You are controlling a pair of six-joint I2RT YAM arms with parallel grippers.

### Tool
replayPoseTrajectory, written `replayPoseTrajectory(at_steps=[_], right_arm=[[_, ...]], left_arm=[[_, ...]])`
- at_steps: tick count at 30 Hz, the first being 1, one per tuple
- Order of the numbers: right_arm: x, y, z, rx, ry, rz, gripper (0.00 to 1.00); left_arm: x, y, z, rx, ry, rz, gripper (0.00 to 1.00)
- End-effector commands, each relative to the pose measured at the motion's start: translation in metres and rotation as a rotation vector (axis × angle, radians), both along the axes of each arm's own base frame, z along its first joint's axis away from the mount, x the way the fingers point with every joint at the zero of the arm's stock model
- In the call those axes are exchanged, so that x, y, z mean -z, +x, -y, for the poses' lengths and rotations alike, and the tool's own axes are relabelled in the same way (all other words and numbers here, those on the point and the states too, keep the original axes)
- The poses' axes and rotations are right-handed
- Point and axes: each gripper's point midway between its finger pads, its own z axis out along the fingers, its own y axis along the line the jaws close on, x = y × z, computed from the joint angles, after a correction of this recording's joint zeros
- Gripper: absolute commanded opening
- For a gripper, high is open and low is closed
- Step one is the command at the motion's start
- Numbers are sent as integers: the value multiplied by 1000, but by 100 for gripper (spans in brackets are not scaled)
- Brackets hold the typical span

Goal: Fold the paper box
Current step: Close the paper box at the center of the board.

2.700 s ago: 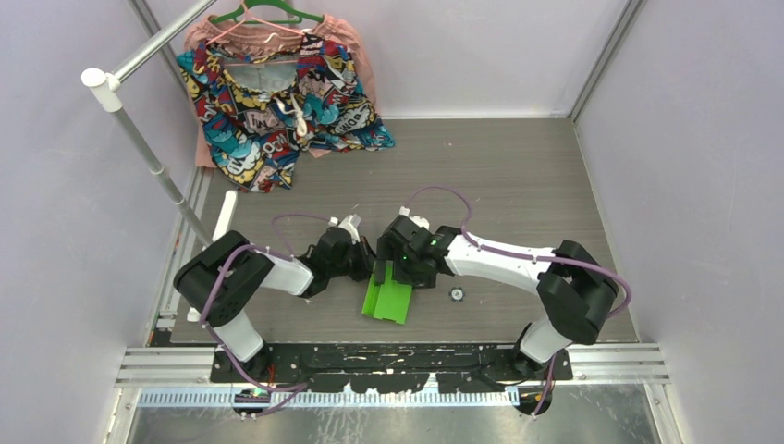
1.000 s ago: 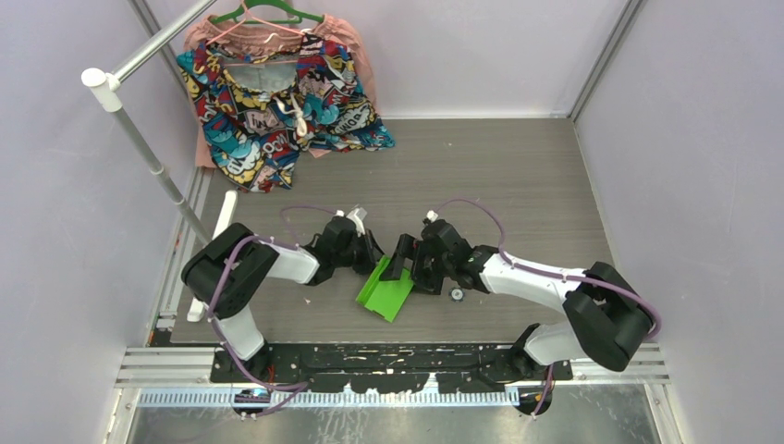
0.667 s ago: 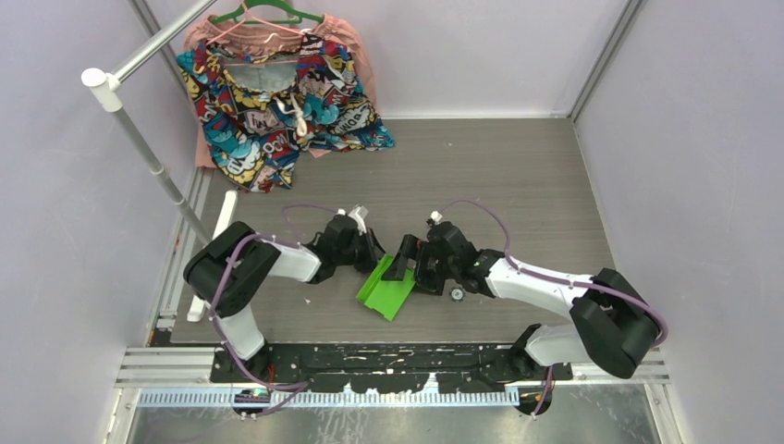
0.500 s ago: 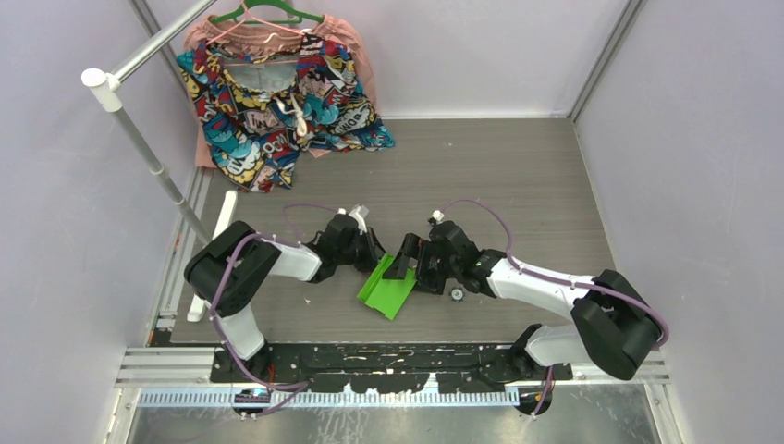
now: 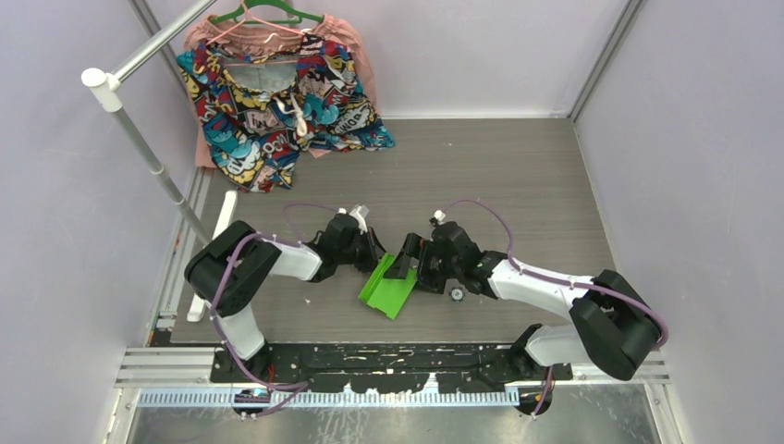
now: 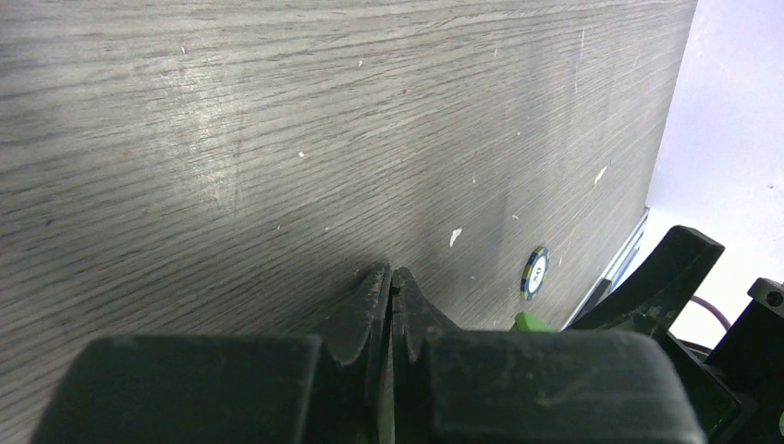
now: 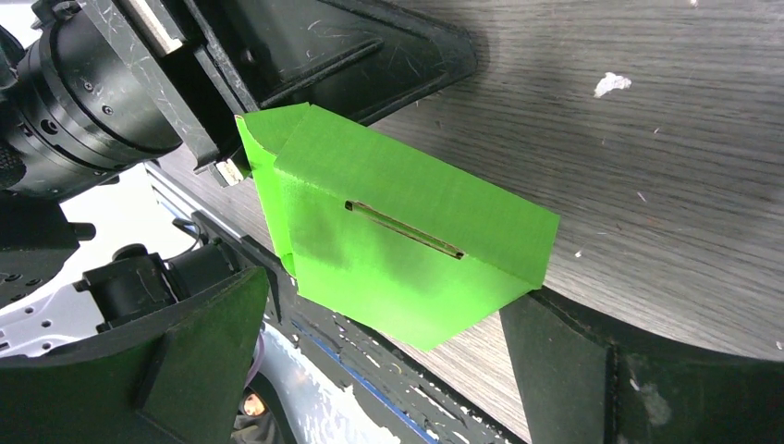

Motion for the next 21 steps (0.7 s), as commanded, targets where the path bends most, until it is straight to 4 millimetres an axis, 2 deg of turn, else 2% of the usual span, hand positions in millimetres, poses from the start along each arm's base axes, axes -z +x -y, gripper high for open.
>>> replayPoseTrajectory(at_steps=[1, 3, 4, 5, 6, 11, 13, 21], right_arm=[[-20, 8, -12, -30, 76, 68, 100], [-20, 7, -14, -35, 94, 63, 98], [-19, 8, -14, -26, 90, 65, 88], [-19, 9, -12, -17, 86, 68, 75], [-19, 9, -12, -17, 89, 70, 68], [-18, 8, -12, -18, 84, 64, 60], [-15, 9, -11, -17, 77, 59, 47], [-6, 16, -13, 4, 38, 34, 43]], left_arm=[[107, -82, -102, 2, 506, -292, 5], [107, -82, -101, 2, 504, -292, 5], [107, -82, -101, 2, 505, -292, 5], [107, -82, -102, 1, 505, -291, 5], [107, -82, -101, 2, 504, -292, 5], [106, -82, -101, 1, 504, -290, 5], [106, -82, -101, 1, 504, -290, 5], [103, -82, -95, 23, 550, -271, 5]])
